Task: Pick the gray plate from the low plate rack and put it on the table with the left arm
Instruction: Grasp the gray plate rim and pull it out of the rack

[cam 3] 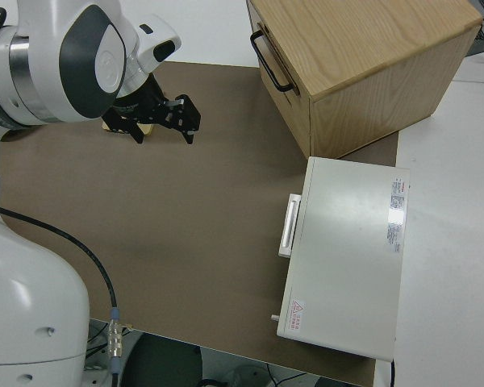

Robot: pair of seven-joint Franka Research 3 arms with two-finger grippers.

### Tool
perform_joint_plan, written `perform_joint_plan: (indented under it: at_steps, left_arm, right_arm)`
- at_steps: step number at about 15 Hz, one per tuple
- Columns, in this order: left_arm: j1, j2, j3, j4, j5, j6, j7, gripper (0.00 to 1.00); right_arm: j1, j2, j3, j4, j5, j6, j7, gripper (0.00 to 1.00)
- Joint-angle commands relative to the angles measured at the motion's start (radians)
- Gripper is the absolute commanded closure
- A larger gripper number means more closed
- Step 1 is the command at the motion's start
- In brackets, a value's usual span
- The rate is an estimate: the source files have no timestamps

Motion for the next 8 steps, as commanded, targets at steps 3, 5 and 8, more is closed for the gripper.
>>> perform_joint_plan:
  at_steps: [3,5,8]
  left_arm:
    - [-0.029,-0.007,-0.002,0.154,0.014,-0.161,0.0,1.0]
    - [-0.037,-0.004,-0.014,0.22,0.014,-0.219,0.0,1.0]
    - [-0.049,-0.004,-0.028,0.263,-0.027,-0.256,-0.011,1.0]
  right_arm:
    - [-0.01,-0.002,0.006,0.006,0.01,-0.014,0.0,0.011]
    - [-0.01,-0.002,0.006,0.006,0.01,-0.014,0.0,0.011]
    - [-0.01,-0.002,0.006,0.006,0.01,-0.014,-0.001,0.011]
